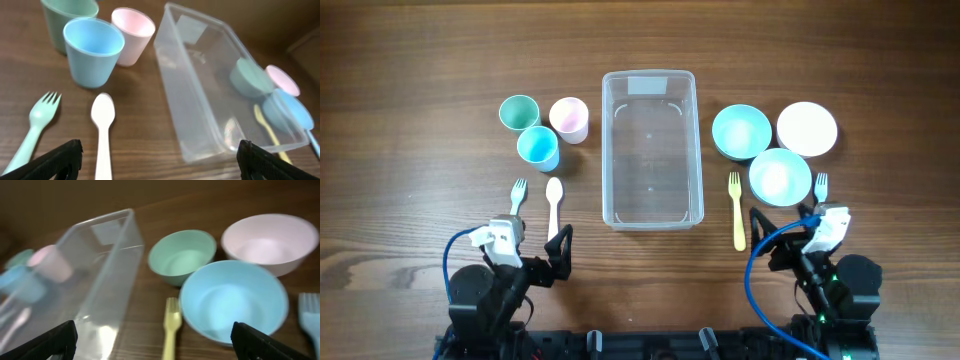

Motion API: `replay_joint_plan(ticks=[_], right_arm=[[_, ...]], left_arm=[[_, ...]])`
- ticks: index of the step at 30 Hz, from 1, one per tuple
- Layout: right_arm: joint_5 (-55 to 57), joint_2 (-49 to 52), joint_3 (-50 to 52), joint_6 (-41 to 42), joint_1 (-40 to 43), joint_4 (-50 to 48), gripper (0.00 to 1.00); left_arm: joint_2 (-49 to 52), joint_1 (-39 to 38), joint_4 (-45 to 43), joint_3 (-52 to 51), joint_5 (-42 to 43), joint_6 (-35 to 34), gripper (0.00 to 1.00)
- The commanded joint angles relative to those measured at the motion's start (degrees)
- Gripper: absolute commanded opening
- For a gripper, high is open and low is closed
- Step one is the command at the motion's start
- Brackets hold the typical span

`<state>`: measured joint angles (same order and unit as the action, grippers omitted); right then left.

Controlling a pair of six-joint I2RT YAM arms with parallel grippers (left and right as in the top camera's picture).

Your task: Pack container

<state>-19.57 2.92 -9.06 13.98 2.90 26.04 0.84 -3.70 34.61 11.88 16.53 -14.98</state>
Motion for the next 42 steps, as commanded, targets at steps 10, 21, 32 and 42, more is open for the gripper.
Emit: replay_joint_plan(ticks=[10,21,32,42], right_arm=[[-0.39,47.60,-41.66,-2.01,0.24,17.84,1.00],[6.23,70.20,-62.51,-1.99,0.24,26.69,1.00],[23.87,91.80,-62.45,5.38,0.24,34.82,0.94],[22.08,92.67,-59.14,5.64,0.85,32.15,0.95]], left_arm=[[50.66,-0.31,6.69,39.30,-4.50,5.73,1.00],[86.55,-0.31,32.41,77.40,-6.16,13.09,1.00],[87.84,-0.31,32.50,77.37,-6.16,13.09,1.00],[87.84,-0.31,32.00,77.37,-6.12,13.07,1.00]])
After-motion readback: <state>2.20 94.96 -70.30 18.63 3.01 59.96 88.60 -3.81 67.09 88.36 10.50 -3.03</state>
